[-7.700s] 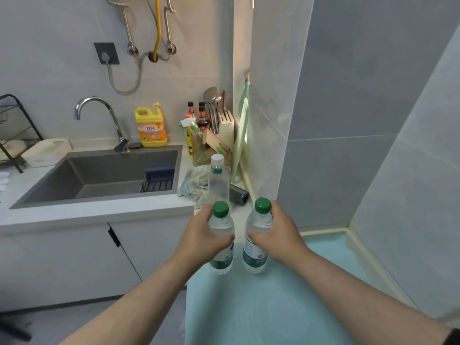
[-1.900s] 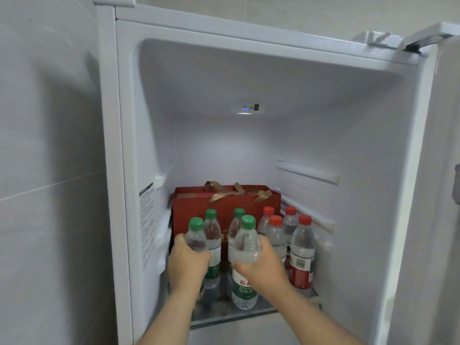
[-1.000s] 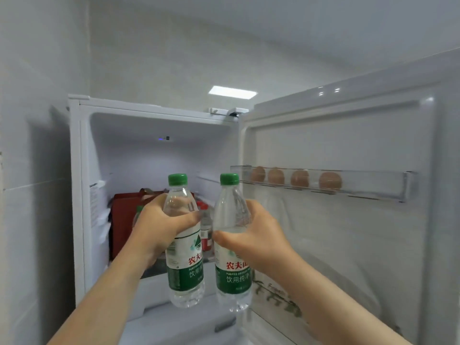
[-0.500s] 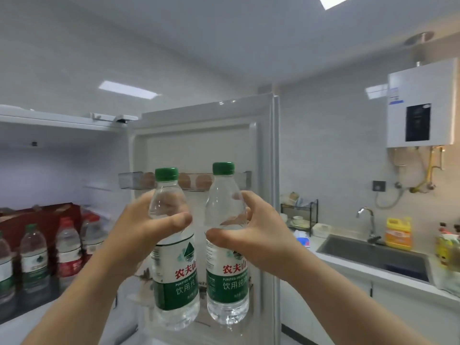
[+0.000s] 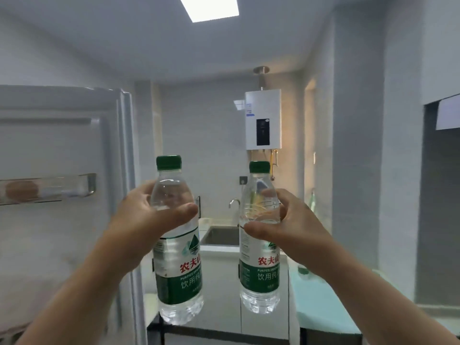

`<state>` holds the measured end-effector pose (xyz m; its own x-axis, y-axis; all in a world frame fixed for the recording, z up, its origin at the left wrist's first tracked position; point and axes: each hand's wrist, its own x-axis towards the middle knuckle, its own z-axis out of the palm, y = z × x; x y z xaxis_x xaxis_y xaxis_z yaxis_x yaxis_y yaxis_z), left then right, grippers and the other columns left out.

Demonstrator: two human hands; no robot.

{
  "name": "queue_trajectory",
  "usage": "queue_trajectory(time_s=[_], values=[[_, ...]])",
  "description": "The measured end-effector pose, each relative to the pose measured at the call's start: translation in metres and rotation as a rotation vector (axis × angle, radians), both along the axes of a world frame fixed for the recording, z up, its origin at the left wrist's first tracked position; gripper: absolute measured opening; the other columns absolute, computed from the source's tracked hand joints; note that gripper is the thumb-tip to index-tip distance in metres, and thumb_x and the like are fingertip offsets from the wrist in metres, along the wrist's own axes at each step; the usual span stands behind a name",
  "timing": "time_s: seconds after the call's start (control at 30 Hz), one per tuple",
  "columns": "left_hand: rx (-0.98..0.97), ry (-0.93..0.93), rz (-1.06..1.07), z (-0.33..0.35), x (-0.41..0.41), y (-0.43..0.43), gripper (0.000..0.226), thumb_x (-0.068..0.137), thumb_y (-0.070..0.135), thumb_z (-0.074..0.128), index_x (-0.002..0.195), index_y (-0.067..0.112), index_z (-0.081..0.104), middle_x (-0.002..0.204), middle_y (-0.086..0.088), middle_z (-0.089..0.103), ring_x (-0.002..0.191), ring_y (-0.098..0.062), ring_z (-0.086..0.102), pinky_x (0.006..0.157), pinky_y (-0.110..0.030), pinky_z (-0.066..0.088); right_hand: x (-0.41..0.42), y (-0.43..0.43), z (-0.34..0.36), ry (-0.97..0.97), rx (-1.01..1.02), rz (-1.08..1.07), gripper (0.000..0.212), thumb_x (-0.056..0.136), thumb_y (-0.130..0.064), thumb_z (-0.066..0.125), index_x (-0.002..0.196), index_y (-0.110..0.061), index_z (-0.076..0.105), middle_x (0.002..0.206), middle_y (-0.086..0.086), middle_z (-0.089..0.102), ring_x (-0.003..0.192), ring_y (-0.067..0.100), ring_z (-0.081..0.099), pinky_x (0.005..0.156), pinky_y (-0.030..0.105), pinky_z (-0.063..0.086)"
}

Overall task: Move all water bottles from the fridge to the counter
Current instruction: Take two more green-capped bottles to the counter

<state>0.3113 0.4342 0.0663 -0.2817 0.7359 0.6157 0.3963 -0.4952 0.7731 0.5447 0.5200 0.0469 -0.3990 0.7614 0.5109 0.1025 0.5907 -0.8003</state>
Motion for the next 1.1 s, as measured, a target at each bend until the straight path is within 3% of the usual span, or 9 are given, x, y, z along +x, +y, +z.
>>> queue_trajectory(time_s=[0.1, 0.23, 0.47, 0.6, 0.9, 1.1], values=[[-0.022, 0.019, -0.091, -0.005, 0.047, 0.039, 0.044, 0.038, 0.053, 0.079, 0.080, 0.043, 0.072, 0.088, 0.009, 0.077, 0.077, -0.010, 0.073, 0.072, -0.035, 0.052, 0.054, 0.020, -0.004, 0.004, -0.012, -0.104, 0.045, 0.072, -0.016, 0.086, 0.095, -0.039, 0.054, 0.082, -0.012, 0.073, 0.074, -0.004, 0.070, 0.057, 0.012, 0.049], [-0.057, 0.011, -0.175, -0.014, 0.106, 0.094, 0.046, 0.041, 0.053, 0.079, 0.084, 0.040, 0.073, 0.088, 0.007, 0.076, 0.086, -0.021, 0.072, 0.080, -0.044, 0.056, 0.118, 0.044, -0.007, -0.029, -0.002, -0.209, 0.044, 0.072, -0.018, 0.086, 0.093, -0.041, 0.054, 0.091, -0.006, 0.074, 0.083, 0.007, 0.072, 0.067, 0.022, 0.051], [-0.085, 0.006, -0.283, -0.035, 0.207, 0.186, 0.055, 0.046, 0.050, 0.078, 0.096, 0.029, 0.070, 0.090, 0.007, 0.076, 0.083, -0.012, 0.073, 0.078, -0.041, 0.056, 0.217, 0.097, -0.016, -0.047, -0.018, -0.320, 0.046, 0.072, -0.020, 0.087, 0.093, -0.043, 0.052, 0.094, -0.005, 0.073, 0.084, 0.007, 0.070, 0.064, 0.018, 0.051], [-0.112, -0.001, -0.324, -0.045, 0.247, 0.234, 0.056, 0.048, 0.047, 0.077, 0.100, 0.026, 0.069, 0.090, 0.007, 0.076, 0.080, -0.010, 0.072, 0.074, -0.037, 0.054, 0.252, 0.137, -0.027, -0.057, -0.061, -0.364, 0.049, 0.070, -0.024, 0.088, 0.096, -0.043, 0.051, 0.099, -0.004, 0.073, 0.091, 0.010, 0.070, 0.068, 0.024, 0.053], [-0.226, 0.039, -0.353, -0.083, 0.268, 0.371, 0.048, 0.051, 0.042, 0.083, 0.096, 0.029, 0.069, 0.092, 0.007, 0.076, 0.083, -0.010, 0.073, 0.081, -0.041, 0.055, 0.260, 0.271, -0.068, -0.089, -0.149, -0.432, 0.053, 0.070, -0.026, 0.088, 0.094, -0.048, 0.046, 0.103, -0.007, 0.070, 0.092, 0.008, 0.067, 0.067, 0.022, 0.052], [-0.279, 0.057, -0.374, -0.113, 0.251, 0.489, 0.039, 0.069, 0.014, 0.088, 0.099, 0.028, 0.068, 0.090, 0.010, 0.077, 0.082, -0.007, 0.074, 0.080, -0.038, 0.055, 0.235, 0.389, -0.105, -0.121, -0.229, -0.526, 0.060, 0.066, -0.030, 0.089, 0.114, -0.038, 0.054, 0.104, -0.008, 0.070, 0.095, 0.011, 0.067, 0.082, 0.037, 0.059]])
